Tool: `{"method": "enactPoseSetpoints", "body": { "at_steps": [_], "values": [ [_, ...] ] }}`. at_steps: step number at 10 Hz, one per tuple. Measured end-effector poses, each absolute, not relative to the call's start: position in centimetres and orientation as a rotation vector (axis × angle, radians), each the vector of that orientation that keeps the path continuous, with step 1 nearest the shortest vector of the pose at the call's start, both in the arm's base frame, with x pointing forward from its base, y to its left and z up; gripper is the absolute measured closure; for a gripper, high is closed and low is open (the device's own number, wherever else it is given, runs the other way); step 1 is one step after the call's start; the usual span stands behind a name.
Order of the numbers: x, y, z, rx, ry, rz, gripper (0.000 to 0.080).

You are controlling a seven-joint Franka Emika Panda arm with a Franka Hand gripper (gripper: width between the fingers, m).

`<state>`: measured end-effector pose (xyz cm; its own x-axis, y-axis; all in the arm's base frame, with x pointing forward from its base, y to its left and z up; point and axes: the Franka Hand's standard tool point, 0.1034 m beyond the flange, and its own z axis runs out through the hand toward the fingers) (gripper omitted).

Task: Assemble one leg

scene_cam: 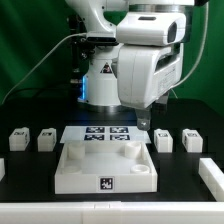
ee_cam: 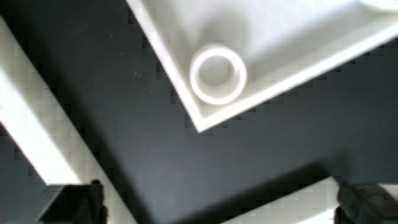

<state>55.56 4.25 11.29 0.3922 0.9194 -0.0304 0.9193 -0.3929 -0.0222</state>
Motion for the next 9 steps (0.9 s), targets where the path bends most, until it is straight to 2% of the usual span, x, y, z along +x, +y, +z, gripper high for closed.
{"method": "enactPoseSetpoints", "body": {
  "at_steps": [3,8,9],
  "values": [
    [52.1,2.6,10.4,-2.354,-2.053,0.083,0.0150],
    [51.9,2.5,10.0,-2.359,-2.042,0.086,0.0150],
    [50.4,2.3,8.9,-2.342,-2.069,0.066,0.0150]
  ]
}}
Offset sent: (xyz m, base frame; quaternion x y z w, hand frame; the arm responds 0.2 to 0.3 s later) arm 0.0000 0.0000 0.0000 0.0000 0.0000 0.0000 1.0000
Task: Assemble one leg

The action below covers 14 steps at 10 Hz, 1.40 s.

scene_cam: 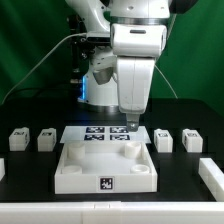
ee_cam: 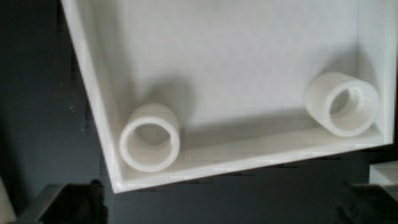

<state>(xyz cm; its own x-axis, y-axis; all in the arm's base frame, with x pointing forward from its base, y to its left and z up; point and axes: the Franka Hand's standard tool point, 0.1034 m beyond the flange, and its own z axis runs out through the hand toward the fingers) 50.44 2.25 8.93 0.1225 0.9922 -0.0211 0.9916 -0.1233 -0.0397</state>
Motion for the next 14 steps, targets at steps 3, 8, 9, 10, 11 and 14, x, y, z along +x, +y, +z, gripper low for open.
{"method": "enactPoseSetpoints", "body": {
  "at_steps": [3,8,9,10,11,14],
  "values": [
    [44.6,0.6,5.8,-2.226,-2.235,-0.012,0.0150],
    [44.0,0.3,5.4,-2.244,-2.217,-0.019,0.0150],
    [43.8,0.1,5.2,-2.232,-2.242,-0.037,0.0150],
    [42.7,-0.5,4.4,-2.215,-2.279,-0.064,0.0150],
    [41.7,-1.0,3.5,-2.210,-2.289,-0.075,0.0150],
    [41.6,-2.1,1.0,-2.227,-2.248,-0.072,0.0150]
  ]
}}
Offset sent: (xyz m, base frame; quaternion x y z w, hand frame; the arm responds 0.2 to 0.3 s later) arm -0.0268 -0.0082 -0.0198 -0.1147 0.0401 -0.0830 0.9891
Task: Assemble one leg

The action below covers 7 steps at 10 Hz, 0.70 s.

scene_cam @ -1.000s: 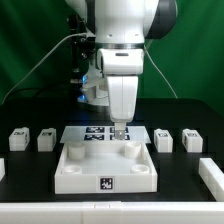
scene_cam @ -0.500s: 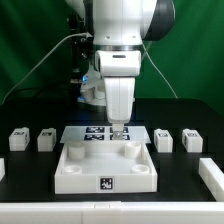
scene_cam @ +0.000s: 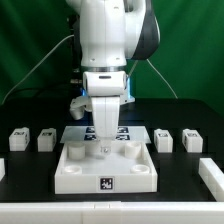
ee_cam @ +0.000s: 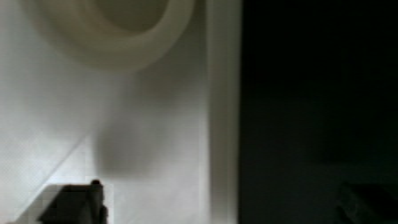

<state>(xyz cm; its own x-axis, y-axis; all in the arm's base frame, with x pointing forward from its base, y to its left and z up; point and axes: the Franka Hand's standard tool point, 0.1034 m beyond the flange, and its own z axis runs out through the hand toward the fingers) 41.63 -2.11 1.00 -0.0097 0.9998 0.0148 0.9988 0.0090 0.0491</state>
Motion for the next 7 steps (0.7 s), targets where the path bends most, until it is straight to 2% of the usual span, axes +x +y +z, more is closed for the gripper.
{"method": "enactPoseSetpoints", "body": {
  "at_steps": [3,4,5,7],
  "values": [
    [42.22,-3.18,0.57,2.227,2.183,0.068,0.0150],
    [42.21,-3.19,0.55,2.228,2.183,0.068,0.0289],
    [42.20,-3.19,0.55,2.228,2.182,0.068,0.0289],
    [42.18,-3.19,0.52,2.230,2.181,0.067,0.0564]
  ]
}}
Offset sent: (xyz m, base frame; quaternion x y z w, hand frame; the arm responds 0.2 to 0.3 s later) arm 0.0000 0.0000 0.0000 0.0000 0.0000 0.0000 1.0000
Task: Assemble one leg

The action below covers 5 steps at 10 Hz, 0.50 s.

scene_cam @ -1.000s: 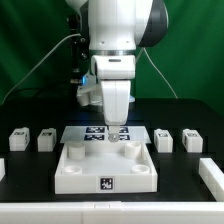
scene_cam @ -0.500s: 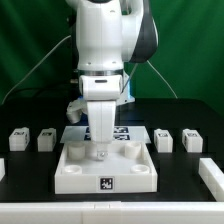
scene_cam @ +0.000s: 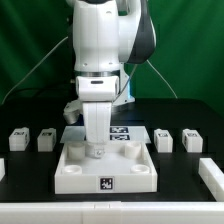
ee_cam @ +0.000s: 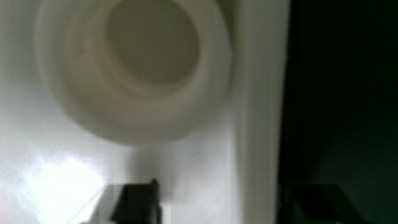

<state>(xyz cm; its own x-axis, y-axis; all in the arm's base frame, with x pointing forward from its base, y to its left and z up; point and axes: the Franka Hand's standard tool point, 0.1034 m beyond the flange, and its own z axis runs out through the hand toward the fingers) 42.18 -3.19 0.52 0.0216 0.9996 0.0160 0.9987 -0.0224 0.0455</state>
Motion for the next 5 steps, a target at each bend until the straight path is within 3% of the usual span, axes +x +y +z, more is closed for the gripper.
{"method": "enactPoseSetpoints", "body": {
  "at_steps": [1,5],
  "values": [
    [42.14,-3.19,0.49,2.231,2.181,0.067,0.0730],
    [42.15,-3.21,0.49,2.233,2.179,0.067,0.0741]
  ]
}}
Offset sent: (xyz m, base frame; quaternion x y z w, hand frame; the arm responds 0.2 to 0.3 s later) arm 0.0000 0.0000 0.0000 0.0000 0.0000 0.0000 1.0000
